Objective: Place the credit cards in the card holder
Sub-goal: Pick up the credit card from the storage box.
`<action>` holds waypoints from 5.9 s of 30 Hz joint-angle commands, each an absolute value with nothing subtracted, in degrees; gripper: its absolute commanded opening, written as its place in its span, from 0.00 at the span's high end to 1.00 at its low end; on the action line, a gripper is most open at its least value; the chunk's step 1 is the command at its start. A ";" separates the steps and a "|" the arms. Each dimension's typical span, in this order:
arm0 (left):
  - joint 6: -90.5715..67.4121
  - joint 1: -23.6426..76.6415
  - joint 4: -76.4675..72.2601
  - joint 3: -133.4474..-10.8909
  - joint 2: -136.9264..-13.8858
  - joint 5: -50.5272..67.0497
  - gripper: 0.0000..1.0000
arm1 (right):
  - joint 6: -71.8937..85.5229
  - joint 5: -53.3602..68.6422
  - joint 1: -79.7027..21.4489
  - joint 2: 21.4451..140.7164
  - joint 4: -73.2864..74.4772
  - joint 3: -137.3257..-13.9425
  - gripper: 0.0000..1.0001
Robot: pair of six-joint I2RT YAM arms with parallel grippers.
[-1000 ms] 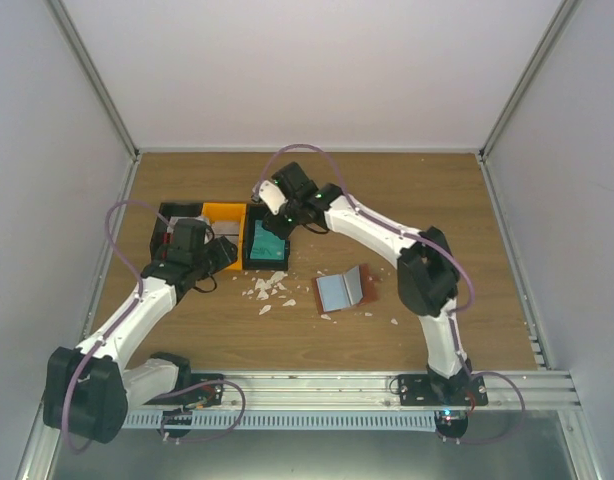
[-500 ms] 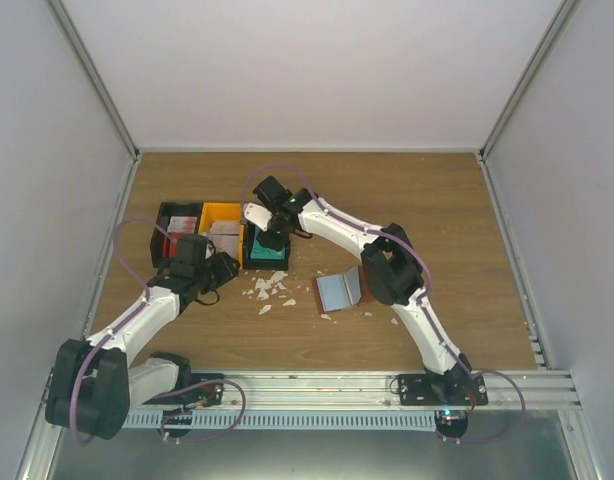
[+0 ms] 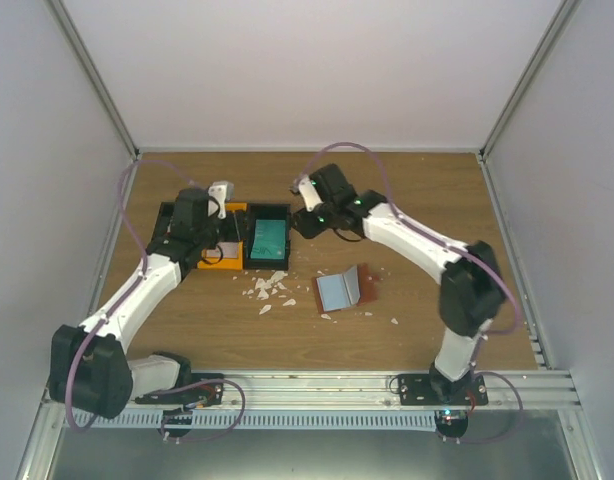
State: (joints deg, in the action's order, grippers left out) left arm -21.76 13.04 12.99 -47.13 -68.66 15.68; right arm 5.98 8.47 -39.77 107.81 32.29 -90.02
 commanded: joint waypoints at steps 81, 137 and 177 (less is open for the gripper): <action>54.27 24.14 58.55 -87.92 -115.36 11.58 0.78 | 18.08 14.54 -31.95 97.12 26.37 -51.39 0.52; 48.18 28.30 55.54 -75.76 -104.68 10.61 0.71 | 17.85 14.13 -31.82 96.95 25.37 -50.80 0.51; 27.10 25.01 23.56 -58.07 -74.28 6.18 1.00 | 26.25 20.53 -31.94 85.17 12.22 -53.67 0.45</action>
State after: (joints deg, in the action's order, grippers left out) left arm 40.18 25.89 37.50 -62.87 -79.57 9.85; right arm 23.35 16.34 -32.45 87.35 20.14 -51.81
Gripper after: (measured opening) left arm 0.008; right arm 0.533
